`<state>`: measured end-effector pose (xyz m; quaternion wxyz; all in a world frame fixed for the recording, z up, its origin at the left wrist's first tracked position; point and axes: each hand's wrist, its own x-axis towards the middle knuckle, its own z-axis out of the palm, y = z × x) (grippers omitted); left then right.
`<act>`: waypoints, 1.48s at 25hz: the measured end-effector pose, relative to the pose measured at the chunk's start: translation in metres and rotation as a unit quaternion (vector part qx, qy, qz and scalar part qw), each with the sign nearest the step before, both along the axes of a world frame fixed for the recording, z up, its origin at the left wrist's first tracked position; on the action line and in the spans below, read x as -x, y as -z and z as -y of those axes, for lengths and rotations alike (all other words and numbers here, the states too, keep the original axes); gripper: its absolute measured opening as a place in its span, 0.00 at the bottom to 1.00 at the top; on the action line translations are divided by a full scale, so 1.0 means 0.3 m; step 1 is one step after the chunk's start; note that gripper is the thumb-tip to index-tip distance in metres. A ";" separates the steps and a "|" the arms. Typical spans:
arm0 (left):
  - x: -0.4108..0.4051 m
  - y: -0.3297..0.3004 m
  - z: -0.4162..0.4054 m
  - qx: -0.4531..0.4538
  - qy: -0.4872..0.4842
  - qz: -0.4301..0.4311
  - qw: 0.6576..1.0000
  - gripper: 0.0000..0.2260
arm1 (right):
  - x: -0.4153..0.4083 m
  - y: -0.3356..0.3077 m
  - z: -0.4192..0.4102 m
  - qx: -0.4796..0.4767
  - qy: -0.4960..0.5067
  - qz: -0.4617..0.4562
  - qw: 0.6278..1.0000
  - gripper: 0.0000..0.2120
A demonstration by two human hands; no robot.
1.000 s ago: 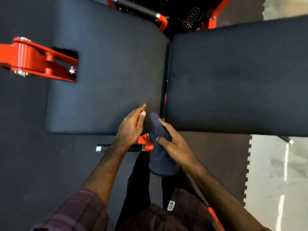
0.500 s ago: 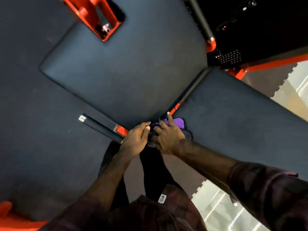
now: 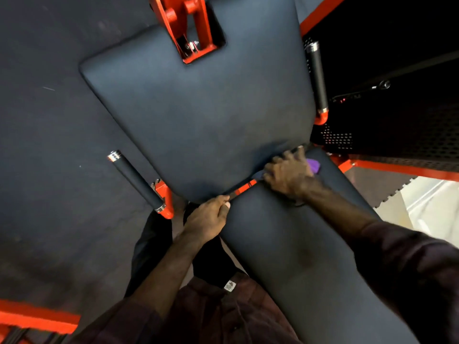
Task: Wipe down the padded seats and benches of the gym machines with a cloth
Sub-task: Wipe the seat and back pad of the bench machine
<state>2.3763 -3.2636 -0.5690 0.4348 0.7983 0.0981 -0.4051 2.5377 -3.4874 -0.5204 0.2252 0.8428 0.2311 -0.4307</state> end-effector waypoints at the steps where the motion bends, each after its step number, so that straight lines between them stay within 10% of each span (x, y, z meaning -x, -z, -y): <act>1: 0.003 -0.002 0.000 -0.003 0.001 -0.007 1.000 0.18 | -0.051 0.006 0.059 0.032 0.022 0.021 0.999 0.21; 6: -0.050 -0.052 -0.063 0.000 0.042 -0.007 0.999 0.19 | -0.066 0.020 0.126 0.054 0.082 0.072 0.993 0.15; 11: -0.213 -0.226 -0.271 -0.050 0.067 0.018 0.996 0.28 | -0.090 -0.083 0.022 -0.130 0.263 0.054 0.954 0.12; 18: -0.620 -0.590 -0.752 -0.130 0.110 0.132 0.977 0.22 | -0.285 -0.445 -0.367 -0.467 0.612 -0.026 0.638 0.11; 22: -0.839 -0.808 -1.034 -0.156 0.123 0.203 0.959 0.21 | -0.433 -0.649 -0.658 -0.554 0.610 -0.029 0.566 0.16; 26: -1.069 -1.021 -1.305 -0.185 0.156 0.273 0.931 0.28 | -0.542 -0.894 -1.007 -0.610 0.553 -0.020 0.567 0.17; 32: -1.356 -1.365 -1.695 -0.228 0.179 0.375 0.880 0.20 | -0.810 -1.142 -1.449 -0.574 0.343 0.214 0.712 0.13; 37: -1.606 -1.548 -1.914 -0.227 0.184 0.442 0.848 0.22 | -1.048 -1.249 -1.639 -0.519 0.263 0.319 0.748 0.19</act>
